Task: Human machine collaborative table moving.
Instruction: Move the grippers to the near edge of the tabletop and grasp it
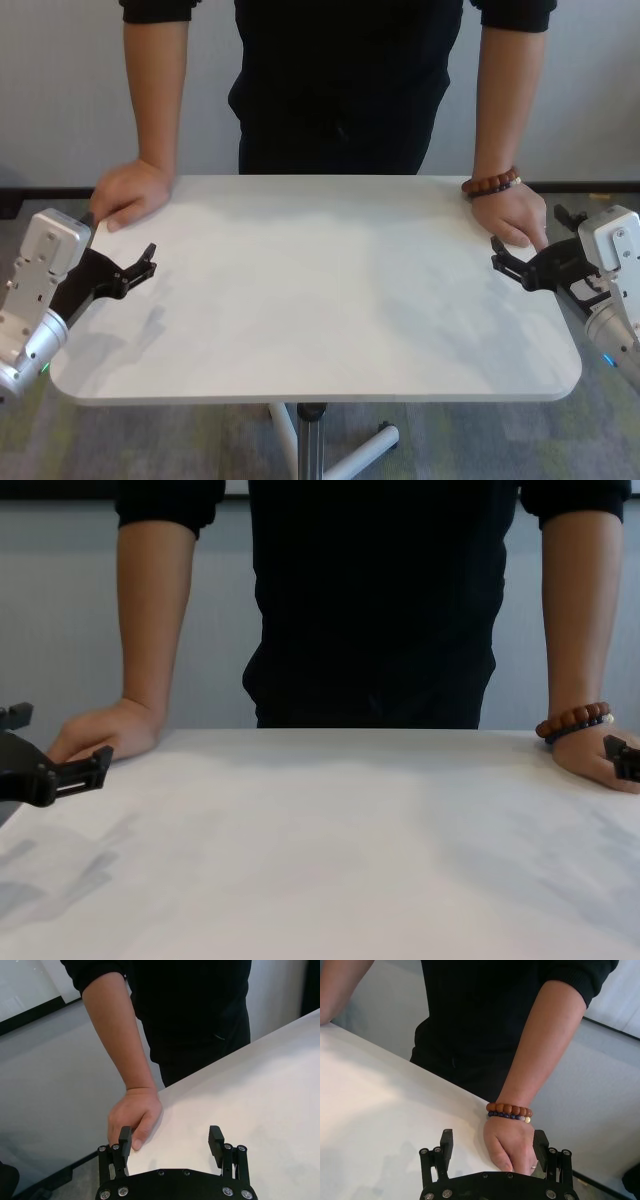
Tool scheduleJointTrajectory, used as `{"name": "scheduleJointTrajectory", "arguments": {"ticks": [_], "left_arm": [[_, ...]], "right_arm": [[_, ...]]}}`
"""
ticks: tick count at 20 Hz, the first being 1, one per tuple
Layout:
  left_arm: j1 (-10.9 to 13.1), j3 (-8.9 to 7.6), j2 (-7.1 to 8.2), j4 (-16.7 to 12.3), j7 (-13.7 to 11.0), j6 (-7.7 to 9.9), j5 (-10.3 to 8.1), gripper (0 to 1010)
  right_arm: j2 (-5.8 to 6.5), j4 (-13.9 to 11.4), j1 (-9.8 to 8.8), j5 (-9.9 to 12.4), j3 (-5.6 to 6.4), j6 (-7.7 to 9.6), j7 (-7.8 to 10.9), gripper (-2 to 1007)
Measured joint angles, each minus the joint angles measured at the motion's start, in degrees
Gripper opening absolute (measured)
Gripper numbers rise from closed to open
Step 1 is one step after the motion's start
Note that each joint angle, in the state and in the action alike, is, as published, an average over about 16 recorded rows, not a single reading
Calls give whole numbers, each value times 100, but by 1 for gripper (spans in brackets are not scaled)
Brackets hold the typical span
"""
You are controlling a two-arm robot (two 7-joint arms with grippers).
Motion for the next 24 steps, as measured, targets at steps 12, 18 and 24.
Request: {"name": "scheduleJointTrajectory", "arguments": {"ticks": [12,18,24], "left_arm": [[0,0,0,0,0,0,0,997],[0,0,0,0,0,0,0,997],[0,0,0,0,0,0,0,997]], "right_arm": [[0,0,0,0,0,0,0,1003],[0,0,0,0,0,0,0,1003],[0,0,0,0,0,0,0,1003]]}}
